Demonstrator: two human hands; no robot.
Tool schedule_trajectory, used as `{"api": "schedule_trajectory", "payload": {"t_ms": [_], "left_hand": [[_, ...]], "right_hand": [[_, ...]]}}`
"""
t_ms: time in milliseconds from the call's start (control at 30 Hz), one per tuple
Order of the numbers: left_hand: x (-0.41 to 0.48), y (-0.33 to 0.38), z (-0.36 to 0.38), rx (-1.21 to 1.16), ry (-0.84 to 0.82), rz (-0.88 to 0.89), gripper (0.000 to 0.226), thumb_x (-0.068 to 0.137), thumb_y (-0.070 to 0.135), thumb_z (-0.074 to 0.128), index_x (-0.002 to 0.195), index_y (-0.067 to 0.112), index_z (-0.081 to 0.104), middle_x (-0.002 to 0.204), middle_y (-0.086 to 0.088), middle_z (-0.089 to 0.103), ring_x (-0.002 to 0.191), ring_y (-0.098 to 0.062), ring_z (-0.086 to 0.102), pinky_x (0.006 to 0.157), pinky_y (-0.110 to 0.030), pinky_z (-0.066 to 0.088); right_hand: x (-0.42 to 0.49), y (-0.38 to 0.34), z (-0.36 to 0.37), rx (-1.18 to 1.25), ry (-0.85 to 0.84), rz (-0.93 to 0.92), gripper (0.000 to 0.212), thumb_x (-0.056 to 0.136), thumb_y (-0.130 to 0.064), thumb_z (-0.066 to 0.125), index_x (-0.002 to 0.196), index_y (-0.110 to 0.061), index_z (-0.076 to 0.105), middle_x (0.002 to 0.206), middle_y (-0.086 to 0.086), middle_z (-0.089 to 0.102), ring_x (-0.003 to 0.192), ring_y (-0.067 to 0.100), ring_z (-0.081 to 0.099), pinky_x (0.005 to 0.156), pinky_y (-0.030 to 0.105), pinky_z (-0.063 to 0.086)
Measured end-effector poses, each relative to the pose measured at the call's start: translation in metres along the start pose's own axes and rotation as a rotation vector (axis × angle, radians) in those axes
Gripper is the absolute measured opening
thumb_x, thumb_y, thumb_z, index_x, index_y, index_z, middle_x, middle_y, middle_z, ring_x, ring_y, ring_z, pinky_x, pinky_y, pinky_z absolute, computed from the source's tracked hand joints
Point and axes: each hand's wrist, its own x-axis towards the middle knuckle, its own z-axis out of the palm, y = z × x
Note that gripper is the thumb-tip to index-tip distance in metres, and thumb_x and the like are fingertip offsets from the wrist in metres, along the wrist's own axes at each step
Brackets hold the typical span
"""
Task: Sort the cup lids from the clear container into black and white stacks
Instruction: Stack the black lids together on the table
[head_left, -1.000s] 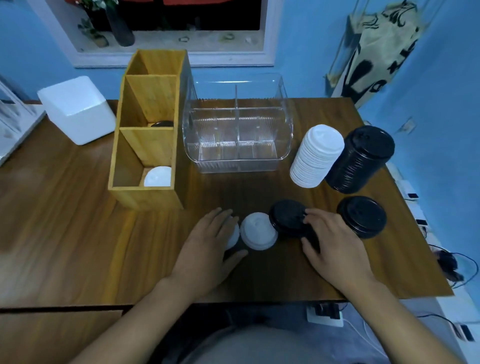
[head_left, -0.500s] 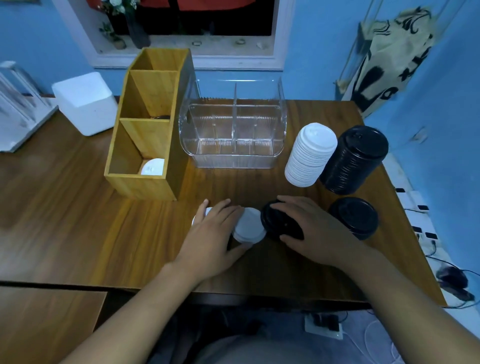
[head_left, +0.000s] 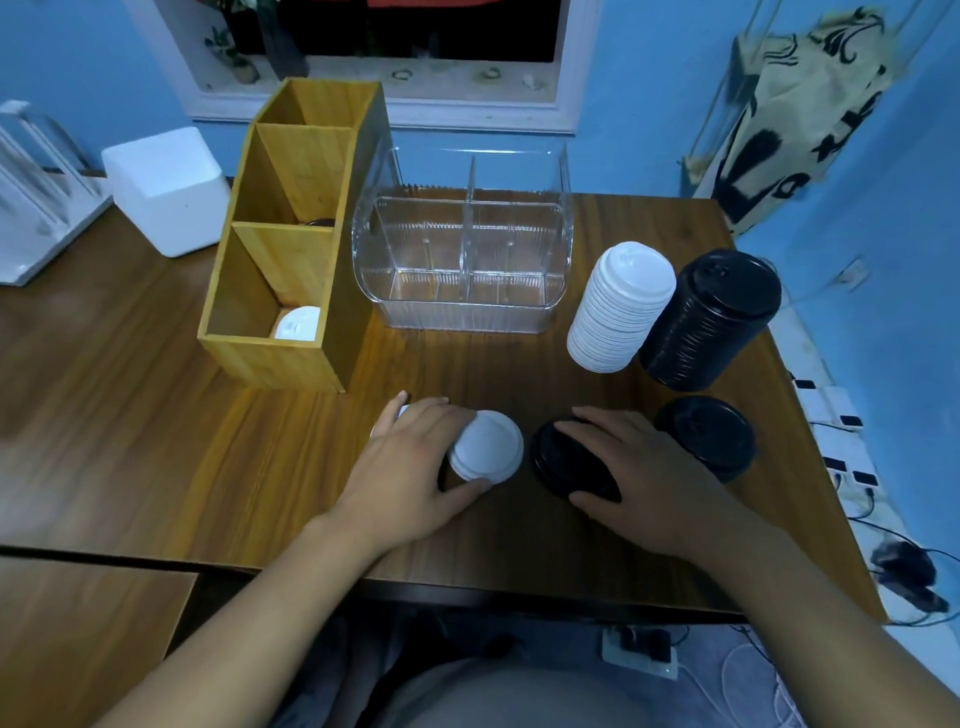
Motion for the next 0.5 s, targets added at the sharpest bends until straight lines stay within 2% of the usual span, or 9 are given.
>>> {"api": "schedule_trajectory", "payload": {"t_ms": [67,133,200,267,300,400,500], "left_hand": [[0.003,0.001,0.001,0.001,-0.008,0.003,0.067,0.086,0.069,0.064,0.14,0.03,0.052,0.139,0.014,0.058,0.142,-0.011,0.042,0.126,-0.048,0.017],[0.005,0.001,0.001,0.006,-0.018,0.007,0.068,0.086,0.068,0.064,0.141,0.03,0.052,0.139,0.014,0.058,0.142,-0.011,0.041,0.126,-0.048,0.016],[0.008,0.001,-0.001,0.018,-0.028,0.013,0.068,0.086,0.069,0.064,0.141,0.031,0.051,0.139,0.015,0.057,0.143,-0.011,0.039,0.126,-0.048,0.016],[0.011,0.002,-0.002,0.034,-0.045,0.023,0.067,0.086,0.069,0.063,0.141,0.032,0.051,0.141,0.015,0.056,0.144,-0.011,0.038,0.126,-0.048,0.016],[0.013,0.003,-0.003,0.035,-0.053,0.031,0.068,0.085,0.068,0.063,0.142,0.032,0.05,0.142,0.014,0.056,0.144,-0.012,0.038,0.126,-0.049,0.017],[0.018,0.007,-0.003,0.034,-0.056,0.059,0.075,0.082,0.066,0.067,0.144,0.028,0.05,0.144,0.009,0.055,0.145,-0.016,0.039,0.125,-0.049,0.019],[0.029,0.021,-0.003,0.006,-0.045,0.099,0.082,0.079,0.066,0.071,0.145,0.021,0.051,0.146,0.003,0.054,0.144,-0.019,0.041,0.126,-0.045,0.018]], "right_hand": [[0.003,-0.006,0.004,-0.111,0.1,0.072,0.083,0.083,-0.076,0.05,0.151,-0.035,0.027,0.146,-0.009,0.034,0.13,0.018,0.038,0.101,0.039,0.044],[0.003,-0.01,0.008,-0.111,0.135,0.103,0.091,0.077,-0.083,0.047,0.151,-0.033,0.027,0.143,-0.006,0.036,0.128,0.019,0.039,0.099,0.04,0.046],[0.0,-0.009,0.011,-0.027,0.118,0.034,0.093,0.079,-0.078,0.053,0.154,-0.034,0.021,0.156,-0.007,0.024,0.142,0.018,0.026,0.111,0.042,0.038],[-0.003,-0.006,0.008,0.079,0.059,-0.044,0.089,0.085,-0.064,0.061,0.157,-0.037,0.016,0.164,-0.011,0.007,0.15,0.013,0.01,0.12,0.04,0.024],[-0.004,-0.004,0.007,0.106,0.03,-0.057,0.087,0.087,-0.056,0.063,0.157,-0.038,0.015,0.165,-0.013,0.006,0.15,0.01,0.007,0.122,0.039,0.021],[-0.008,-0.004,0.004,0.117,0.056,-0.024,0.083,0.088,-0.048,0.068,0.155,-0.036,0.021,0.161,-0.012,0.018,0.146,0.007,0.012,0.12,0.033,0.024],[-0.022,-0.002,-0.005,0.118,0.147,0.001,0.084,0.084,-0.053,0.071,0.153,-0.038,0.026,0.156,-0.016,0.025,0.141,0.003,0.017,0.11,0.014,0.014]]}}
